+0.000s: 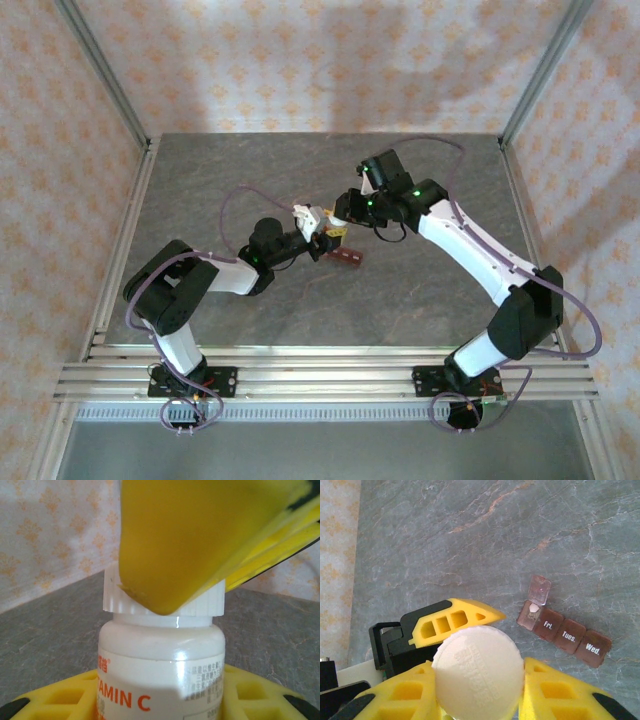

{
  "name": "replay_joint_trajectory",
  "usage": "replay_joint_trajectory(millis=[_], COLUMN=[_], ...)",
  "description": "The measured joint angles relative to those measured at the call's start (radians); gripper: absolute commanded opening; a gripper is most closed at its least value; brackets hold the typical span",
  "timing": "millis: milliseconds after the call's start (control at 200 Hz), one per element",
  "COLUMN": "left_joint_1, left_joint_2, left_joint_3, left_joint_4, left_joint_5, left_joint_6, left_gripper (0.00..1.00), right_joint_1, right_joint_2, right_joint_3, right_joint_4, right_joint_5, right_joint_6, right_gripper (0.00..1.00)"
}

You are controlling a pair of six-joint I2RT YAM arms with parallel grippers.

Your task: Sort the pills into containers

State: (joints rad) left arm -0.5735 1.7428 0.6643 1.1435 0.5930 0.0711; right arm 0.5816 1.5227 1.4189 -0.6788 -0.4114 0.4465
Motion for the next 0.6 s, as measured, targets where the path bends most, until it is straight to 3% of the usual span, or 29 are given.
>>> replay_joint_trajectory(millis=[220, 315, 415, 430, 440, 445, 455, 601], left_joint_1=[-0.001, -0.001, -0.003, -0.003, -0.003, -0.003, -0.003, -0.003], left_joint_2=[0.000, 0.000, 0.000, 0.000, 0.000, 0.000, 0.000, -0.007], left_joint_3=[0.000, 0.000, 0.000, 0.000, 0.000, 0.000, 0.000, 0.000], left_joint_4=[0.002, 0.003, 0.006, 0.006, 0.006, 0.006, 0.006, 0.040], left_joint_5=[-0.027, -0.038, -0.052, -0.054, -0.055, -0.056, -0.056, -0.085], left_joint_6=[0.002, 0.008, 0.008, 0.008, 0.008, 0.008, 0.008, 0.015], left_gripper=[0.00, 0.11, 0.38, 0.56, 0.83, 0.91, 0.98, 1.00], right_joint_1=[0.004, 0.005, 0.005, 0.005, 0.005, 0.005, 0.005, 0.005], right_joint_2=[0.000, 0.000, 0.000, 0.000, 0.000, 0.000, 0.000, 0.000], right_joint_3=[0.000, -0.002, -0.002, -0.002, -0.002, -0.002, -0.002, -0.002], right_joint_4=[0.009, 0.016, 0.023, 0.023, 0.023, 0.023, 0.023, 0.020], right_joint_5=[0.020, 0.024, 0.027, 0.027, 0.028, 0.028, 0.028, 0.077], right_joint_6=[0.027, 0.033, 0.033, 0.033, 0.033, 0.033, 0.033, 0.037], right_gripper=[0.20, 0.20, 0.20, 0.20, 0.20, 0.20, 0.20, 0.20])
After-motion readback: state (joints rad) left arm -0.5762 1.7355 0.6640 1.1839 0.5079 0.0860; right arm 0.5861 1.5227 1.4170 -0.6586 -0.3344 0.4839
